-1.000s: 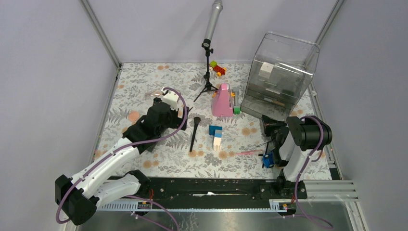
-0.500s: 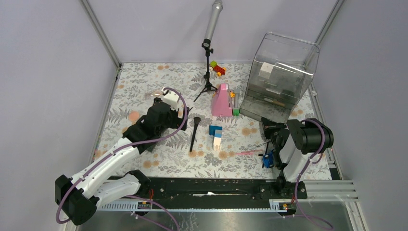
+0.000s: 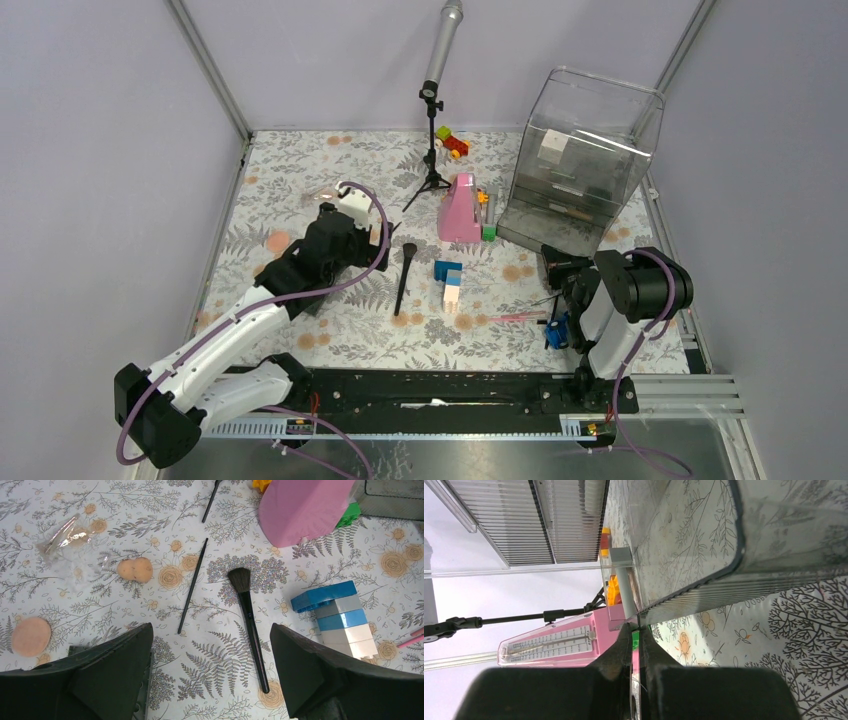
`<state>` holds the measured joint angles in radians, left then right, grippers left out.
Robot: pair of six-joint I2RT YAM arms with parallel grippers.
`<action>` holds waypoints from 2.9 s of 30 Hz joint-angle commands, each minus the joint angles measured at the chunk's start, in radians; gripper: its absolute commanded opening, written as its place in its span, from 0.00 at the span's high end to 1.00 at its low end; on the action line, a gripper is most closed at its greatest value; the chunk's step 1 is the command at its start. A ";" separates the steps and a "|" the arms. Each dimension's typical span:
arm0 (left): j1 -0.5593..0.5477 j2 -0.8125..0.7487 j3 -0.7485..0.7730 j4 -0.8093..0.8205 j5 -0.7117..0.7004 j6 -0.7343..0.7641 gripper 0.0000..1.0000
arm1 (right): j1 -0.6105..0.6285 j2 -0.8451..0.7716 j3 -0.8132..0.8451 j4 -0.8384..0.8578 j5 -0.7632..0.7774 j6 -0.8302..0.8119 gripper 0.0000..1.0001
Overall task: Organize the makeup
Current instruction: Open the drawer in the storage box.
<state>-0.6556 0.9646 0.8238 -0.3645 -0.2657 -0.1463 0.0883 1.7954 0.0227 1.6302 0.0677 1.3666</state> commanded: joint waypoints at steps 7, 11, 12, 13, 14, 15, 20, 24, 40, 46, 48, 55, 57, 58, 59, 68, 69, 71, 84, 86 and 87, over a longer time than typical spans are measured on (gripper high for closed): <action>0.007 -0.001 -0.002 0.039 0.006 0.013 0.01 | 0.030 0.011 -0.195 0.048 -0.025 -0.076 0.87; 0.007 -0.001 -0.003 0.039 0.009 0.013 0.01 | 0.030 -0.020 -0.190 0.049 -0.018 -0.064 0.70; 0.007 -0.001 -0.003 0.039 0.008 0.013 0.01 | 0.030 -0.031 -0.187 0.048 -0.020 -0.061 0.65; 0.007 -0.001 -0.003 0.040 0.007 0.013 0.01 | 0.030 -0.043 -0.186 0.048 -0.020 -0.058 0.61; 0.007 -0.001 -0.003 0.041 0.007 0.013 0.01 | 0.030 -0.055 -0.184 0.047 -0.019 -0.055 0.57; 0.007 -0.001 -0.003 0.039 0.007 0.013 0.01 | 0.030 -0.068 -0.184 0.046 -0.017 -0.053 0.54; 0.007 -0.001 -0.003 0.039 0.007 0.013 0.01 | 0.031 -0.137 -0.184 0.036 -0.030 -0.054 0.45; 0.008 0.000 -0.003 0.040 0.011 0.013 0.01 | 0.030 -0.216 -0.166 -0.032 -0.064 -0.071 0.37; 0.010 0.002 0.000 0.040 0.025 0.013 0.01 | 0.044 -1.120 0.291 -1.582 0.236 -0.689 0.38; 0.010 -0.004 -0.003 0.036 0.014 0.013 0.01 | 0.044 -0.795 0.465 -1.623 0.159 -0.779 0.34; 0.010 -0.005 -0.003 0.037 0.012 0.013 0.01 | 0.044 -0.719 0.515 -1.623 0.149 -0.804 0.33; 0.010 -0.004 -0.003 0.036 0.014 0.013 0.01 | 0.044 -0.581 0.610 -1.572 0.107 -0.859 0.33; 0.010 -0.004 -0.002 0.037 0.013 0.013 0.01 | 0.044 -0.559 0.618 -1.538 0.086 -0.875 0.33; 0.010 -0.004 -0.001 0.036 0.013 0.013 0.01 | 0.044 -0.545 0.621 -1.526 0.072 -0.890 0.33; 0.010 -0.004 -0.002 0.036 0.014 0.013 0.01 | 0.044 -0.524 0.628 -1.515 0.055 -0.908 0.33; 0.011 0.000 -0.002 0.037 0.021 0.014 0.01 | 0.044 -0.403 0.671 -1.487 -0.057 -1.010 0.48; 0.011 -0.001 -0.003 0.037 0.020 0.014 0.01 | 0.044 -0.396 0.671 -1.485 -0.064 -1.014 0.51; 0.011 0.000 -0.003 0.037 0.020 0.014 0.01 | 0.043 -0.386 0.670 -1.485 -0.091 -1.019 0.55; 0.011 0.007 -0.003 0.036 0.027 0.014 0.01 | 0.044 -0.343 0.709 -1.673 -0.251 -1.188 0.62; 0.011 0.007 -0.003 0.036 0.030 0.014 0.01 | 0.044 -0.330 0.721 -1.706 -0.273 -1.201 0.64; 0.011 0.007 -0.002 0.036 0.030 0.014 0.01 | 0.044 -0.325 0.724 -1.721 -0.285 -1.207 0.65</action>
<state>-0.6487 0.9668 0.8238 -0.3645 -0.2565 -0.1390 0.1249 1.4395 0.7189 0.0479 -0.1192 0.2161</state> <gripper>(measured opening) 0.989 0.370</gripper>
